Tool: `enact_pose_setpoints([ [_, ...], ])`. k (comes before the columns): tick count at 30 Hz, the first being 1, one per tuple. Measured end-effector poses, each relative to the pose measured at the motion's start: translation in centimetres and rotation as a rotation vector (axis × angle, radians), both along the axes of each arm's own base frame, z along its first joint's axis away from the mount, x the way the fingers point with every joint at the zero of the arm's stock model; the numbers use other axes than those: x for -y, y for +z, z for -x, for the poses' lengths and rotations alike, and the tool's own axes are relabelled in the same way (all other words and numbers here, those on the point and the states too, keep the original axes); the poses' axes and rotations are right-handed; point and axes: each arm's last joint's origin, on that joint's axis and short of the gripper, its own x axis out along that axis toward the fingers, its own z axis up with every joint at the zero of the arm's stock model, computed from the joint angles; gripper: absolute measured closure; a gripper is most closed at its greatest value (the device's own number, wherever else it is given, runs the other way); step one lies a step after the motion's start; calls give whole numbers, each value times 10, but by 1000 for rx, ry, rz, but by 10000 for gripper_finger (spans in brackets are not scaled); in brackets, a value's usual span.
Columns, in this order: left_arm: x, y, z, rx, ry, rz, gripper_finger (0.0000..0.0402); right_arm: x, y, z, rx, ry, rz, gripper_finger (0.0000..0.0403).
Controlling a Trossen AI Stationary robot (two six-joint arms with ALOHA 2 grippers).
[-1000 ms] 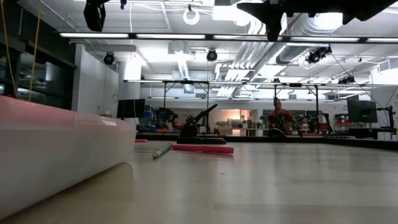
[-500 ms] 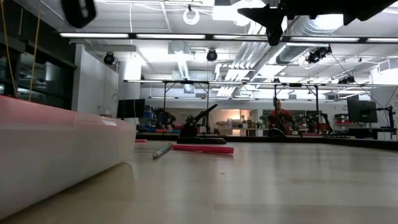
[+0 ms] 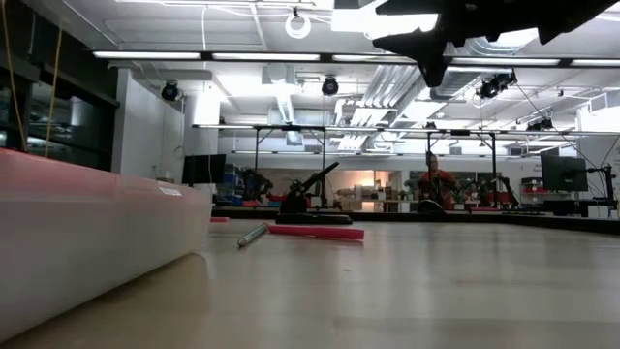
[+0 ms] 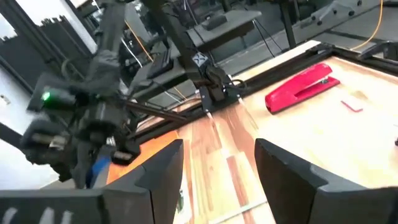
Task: Pack school essentials
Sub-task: Put the blue pen into the supply box
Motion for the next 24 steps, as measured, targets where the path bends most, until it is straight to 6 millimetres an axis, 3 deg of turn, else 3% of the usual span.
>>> enact_pose_setpoints([
  [5, 20, -30, -17, -124, 46, 174, 382, 0, -1, 0, -11, 0, 1, 213],
  [9, 23, -48, -20, -181, 117, 288, 382, 0, -1, 0, -12, 2, 1, 213],
  [24, -4, -54, -39, -293, 150, 336, 382, 1, -2, 0, -16, -12, -45, 213],
])
